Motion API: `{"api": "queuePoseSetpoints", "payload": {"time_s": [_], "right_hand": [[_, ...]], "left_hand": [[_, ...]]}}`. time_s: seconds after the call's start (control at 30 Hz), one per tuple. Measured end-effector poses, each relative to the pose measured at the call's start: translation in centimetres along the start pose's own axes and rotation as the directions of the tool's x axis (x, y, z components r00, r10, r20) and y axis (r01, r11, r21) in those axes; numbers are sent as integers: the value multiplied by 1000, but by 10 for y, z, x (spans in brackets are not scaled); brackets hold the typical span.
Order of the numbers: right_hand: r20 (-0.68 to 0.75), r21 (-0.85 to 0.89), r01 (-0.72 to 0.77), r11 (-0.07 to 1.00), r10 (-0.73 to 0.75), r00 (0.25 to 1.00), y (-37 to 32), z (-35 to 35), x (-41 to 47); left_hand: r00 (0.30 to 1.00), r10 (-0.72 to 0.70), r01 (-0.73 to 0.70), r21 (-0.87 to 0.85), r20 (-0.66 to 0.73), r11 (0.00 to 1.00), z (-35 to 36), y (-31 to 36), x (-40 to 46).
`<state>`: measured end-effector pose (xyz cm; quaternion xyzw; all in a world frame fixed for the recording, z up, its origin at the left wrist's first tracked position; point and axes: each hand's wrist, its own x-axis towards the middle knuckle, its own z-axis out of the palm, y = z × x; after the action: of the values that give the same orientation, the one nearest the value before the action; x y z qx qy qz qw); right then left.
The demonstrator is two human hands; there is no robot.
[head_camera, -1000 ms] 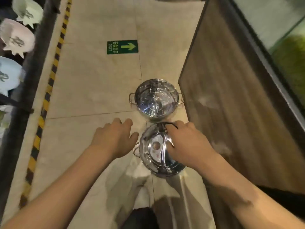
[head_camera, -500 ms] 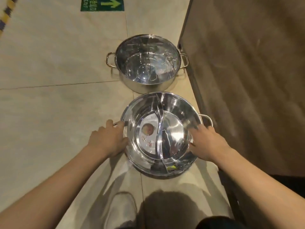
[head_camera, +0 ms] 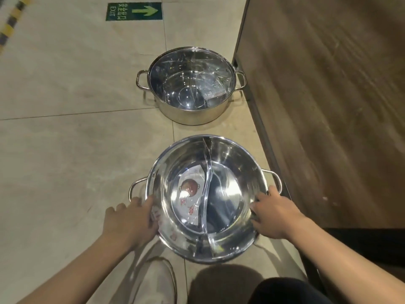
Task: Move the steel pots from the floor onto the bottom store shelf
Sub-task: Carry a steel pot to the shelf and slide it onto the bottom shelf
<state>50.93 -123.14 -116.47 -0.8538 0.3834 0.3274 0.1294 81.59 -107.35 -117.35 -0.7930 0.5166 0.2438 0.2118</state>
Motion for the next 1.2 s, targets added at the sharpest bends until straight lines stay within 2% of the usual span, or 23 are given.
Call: {"api": "queuePoseSetpoints", "payload": {"time_s": [0.07, 0.1, 0.17, 0.2, 0.27, 0.33, 0.37, 0.5, 0.67, 0.9, 1.2], "right_hand": [[-75, 69, -21, 997, 27, 997, 3, 0, 0], [-179, 94, -39, 995, 56, 982, 5, 0, 0], [-357, 134, -103, 986, 145, 923, 10, 3, 4], [-399, 185, -138, 973, 203, 894, 12, 5, 7], [-335, 269, -193, 944, 279, 900, 17, 11, 14], [-212, 361, -194, 912, 283, 935, 19, 21, 23], [-177, 403, -189, 895, 279, 944, 18, 24, 25], [-221, 431, -205, 879, 323, 920, 10, 22, 27], [-204, 460, -195, 866, 316, 927, 2, -9, 7], [-246, 482, -157, 862, 305, 920, -14, -112, -92], [-239, 412, -168, 895, 285, 928, -40, -278, -285]], "left_hand": [[999, -11, 13, 30, -49, 999, -5, -2, -2], [994, -16, 21, 42, -104, 999, -9, -3, 0], [975, -29, 32, 10, -218, 999, -17, -4, 9], [966, -37, 25, -49, -256, 998, -18, -3, 13], [968, -45, -9, -215, -245, 977, -15, 1, 23], [984, -45, -17, -345, -171, 938, -6, 6, 29], [988, -45, -12, -367, -147, 930, -1, 7, 31], [979, -55, -21, -366, -195, 930, 1, 7, 28], [976, -109, 21, -419, -189, 908, -32, 2, 3], [968, -105, -1, -421, -229, 907, -136, -30, -91], [966, -143, 33, -446, -215, 895, -296, -66, -278]]}}
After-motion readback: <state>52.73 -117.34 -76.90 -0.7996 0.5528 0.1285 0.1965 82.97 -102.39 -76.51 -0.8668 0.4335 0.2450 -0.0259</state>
